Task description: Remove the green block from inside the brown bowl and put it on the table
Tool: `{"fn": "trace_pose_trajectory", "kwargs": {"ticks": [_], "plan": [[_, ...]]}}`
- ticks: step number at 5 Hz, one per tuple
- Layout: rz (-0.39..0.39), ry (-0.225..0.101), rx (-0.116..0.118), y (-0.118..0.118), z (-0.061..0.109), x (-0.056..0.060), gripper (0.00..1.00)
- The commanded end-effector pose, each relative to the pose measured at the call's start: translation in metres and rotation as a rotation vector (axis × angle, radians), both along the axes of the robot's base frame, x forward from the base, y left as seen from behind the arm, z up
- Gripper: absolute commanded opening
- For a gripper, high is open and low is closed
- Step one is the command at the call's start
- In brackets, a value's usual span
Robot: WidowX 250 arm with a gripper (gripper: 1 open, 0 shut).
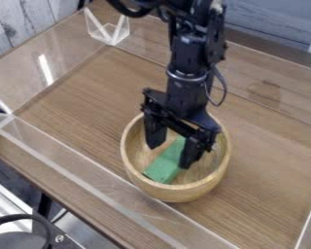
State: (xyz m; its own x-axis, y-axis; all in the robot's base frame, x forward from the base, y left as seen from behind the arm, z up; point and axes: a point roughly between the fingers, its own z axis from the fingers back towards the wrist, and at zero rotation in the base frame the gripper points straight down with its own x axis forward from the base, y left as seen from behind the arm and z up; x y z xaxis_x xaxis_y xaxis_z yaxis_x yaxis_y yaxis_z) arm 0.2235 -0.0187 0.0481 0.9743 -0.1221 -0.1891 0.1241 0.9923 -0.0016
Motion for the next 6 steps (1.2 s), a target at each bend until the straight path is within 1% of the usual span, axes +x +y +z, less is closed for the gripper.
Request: {"fn": "trace_pose_trajectory", "kwargs": {"ticks": [1, 4, 6], "plan": [[-0.015, -0.033, -0.001, -0.0026, 0.0005, 0.0074, 1.00], [-0.031, -0.052, -0.008, -0.0046, -0.0020, 0.0064, 1.00], [-0.040, -0.073, -0.010, -0.0058, -0.0006, 0.0069, 1.00]]}}
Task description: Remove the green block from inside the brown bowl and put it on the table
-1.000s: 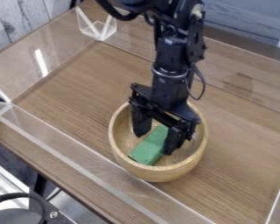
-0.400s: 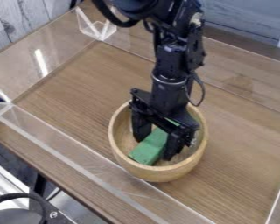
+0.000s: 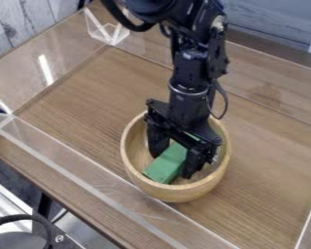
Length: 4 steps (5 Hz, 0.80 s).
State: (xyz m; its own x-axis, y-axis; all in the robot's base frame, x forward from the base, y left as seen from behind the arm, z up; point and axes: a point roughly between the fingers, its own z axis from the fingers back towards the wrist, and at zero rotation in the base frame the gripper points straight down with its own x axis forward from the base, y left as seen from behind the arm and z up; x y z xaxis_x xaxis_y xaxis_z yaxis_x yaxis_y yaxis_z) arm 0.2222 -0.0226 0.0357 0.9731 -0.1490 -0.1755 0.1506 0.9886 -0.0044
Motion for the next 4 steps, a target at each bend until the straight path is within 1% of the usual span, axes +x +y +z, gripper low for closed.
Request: {"fn": "trace_pose_trajectory", "kwargs": {"ticks": [1, 4], "plan": [[-0.016, -0.071, -0.007, -0.0023, 0.0130, 0.0084, 1.00], [-0.024, -0.103, -0.013, -0.0037, 0.0173, 0.0084, 1.00]]}}
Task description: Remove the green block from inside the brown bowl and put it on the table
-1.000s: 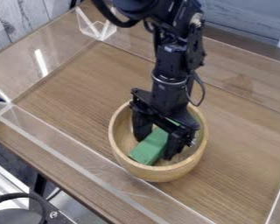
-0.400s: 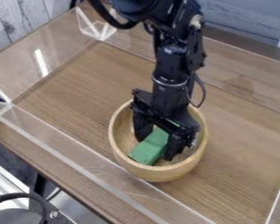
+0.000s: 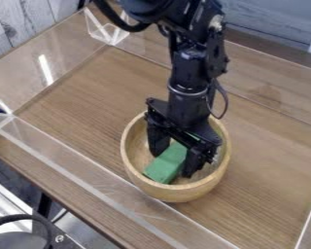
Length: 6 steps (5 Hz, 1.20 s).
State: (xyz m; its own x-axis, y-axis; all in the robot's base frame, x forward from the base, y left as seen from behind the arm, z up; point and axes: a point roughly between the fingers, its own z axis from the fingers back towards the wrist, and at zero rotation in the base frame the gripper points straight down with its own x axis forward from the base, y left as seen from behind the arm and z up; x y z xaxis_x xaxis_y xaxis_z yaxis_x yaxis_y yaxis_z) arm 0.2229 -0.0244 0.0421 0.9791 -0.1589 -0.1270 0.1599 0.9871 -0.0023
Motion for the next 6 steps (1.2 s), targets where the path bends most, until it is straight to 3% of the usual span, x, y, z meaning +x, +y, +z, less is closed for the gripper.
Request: {"fn": "trace_pose_trajectory", "kwargs": {"ticks": [1, 2, 6], "plan": [[-0.016, -0.064, -0.007, -0.002, 0.012, 0.008, 1.00], [-0.012, -0.061, -0.008, -0.002, 0.009, 0.009, 0.00], [0.001, -0.064, -0.022, 0.001, 0.023, 0.010, 0.00]]}}
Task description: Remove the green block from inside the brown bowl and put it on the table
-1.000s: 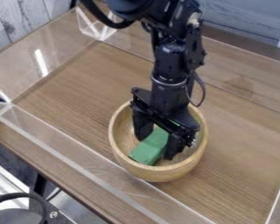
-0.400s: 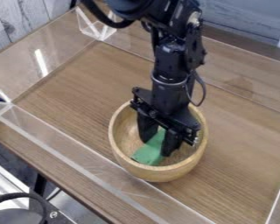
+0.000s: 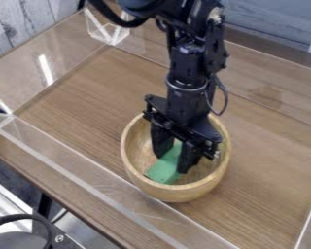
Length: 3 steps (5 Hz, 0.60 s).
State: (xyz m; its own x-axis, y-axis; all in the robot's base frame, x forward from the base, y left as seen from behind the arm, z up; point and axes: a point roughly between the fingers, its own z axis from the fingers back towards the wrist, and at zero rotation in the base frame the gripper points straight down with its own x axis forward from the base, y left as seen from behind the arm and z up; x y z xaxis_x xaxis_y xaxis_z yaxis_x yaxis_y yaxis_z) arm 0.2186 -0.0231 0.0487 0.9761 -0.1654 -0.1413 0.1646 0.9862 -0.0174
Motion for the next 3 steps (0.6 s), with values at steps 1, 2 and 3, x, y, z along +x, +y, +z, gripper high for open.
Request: {"fn": "trace_pose_trajectory", "kwargs": {"ticks": [1, 2, 3], "plan": [[0.010, -0.083, -0.013, 0.0006, 0.0217, 0.0147, 0.00], [0.014, -0.084, -0.016, 0.0014, 0.0250, 0.0151, 0.00], [0.017, -0.085, -0.020, 0.0021, 0.0281, 0.0153, 0.00]]}}
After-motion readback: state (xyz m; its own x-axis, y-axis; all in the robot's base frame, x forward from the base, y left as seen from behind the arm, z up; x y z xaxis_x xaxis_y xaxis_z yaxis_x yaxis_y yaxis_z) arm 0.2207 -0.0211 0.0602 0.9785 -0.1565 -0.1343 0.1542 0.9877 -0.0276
